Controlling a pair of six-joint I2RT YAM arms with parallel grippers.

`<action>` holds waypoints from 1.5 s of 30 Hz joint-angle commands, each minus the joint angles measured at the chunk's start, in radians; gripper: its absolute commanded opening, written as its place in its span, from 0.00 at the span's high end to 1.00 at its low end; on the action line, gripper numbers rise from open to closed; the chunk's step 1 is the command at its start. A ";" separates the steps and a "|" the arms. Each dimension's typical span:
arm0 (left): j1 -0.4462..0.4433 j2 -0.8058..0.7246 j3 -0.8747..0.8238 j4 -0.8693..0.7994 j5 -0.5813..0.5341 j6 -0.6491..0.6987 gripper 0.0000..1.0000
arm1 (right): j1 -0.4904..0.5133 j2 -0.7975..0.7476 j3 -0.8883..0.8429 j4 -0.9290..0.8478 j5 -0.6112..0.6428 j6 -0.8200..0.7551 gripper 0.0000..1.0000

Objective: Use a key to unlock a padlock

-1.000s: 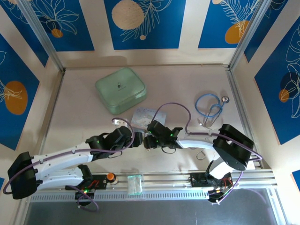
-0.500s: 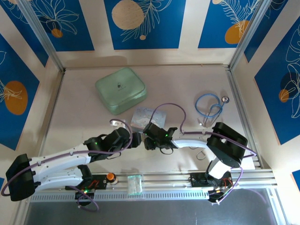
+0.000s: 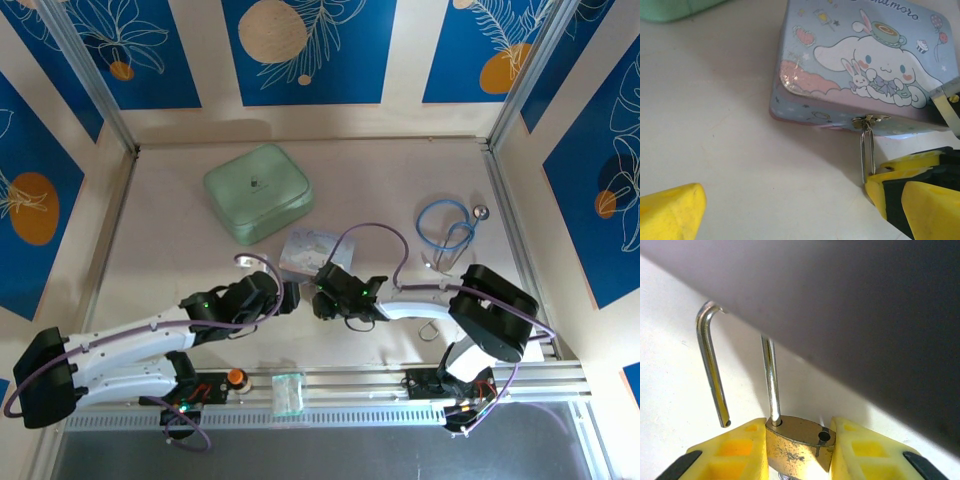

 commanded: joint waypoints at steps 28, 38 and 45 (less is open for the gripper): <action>0.113 0.539 0.435 -0.055 0.324 1.182 0.17 | -0.155 -0.144 -0.179 -0.126 -0.074 0.133 0.75; 0.105 0.642 0.465 -0.103 0.295 1.187 0.44 | -0.153 -0.109 -0.157 -0.159 -0.017 0.222 0.75; 0.095 0.587 0.448 -0.118 0.405 1.123 0.57 | -0.220 -0.154 -0.149 -0.230 -0.007 0.195 0.76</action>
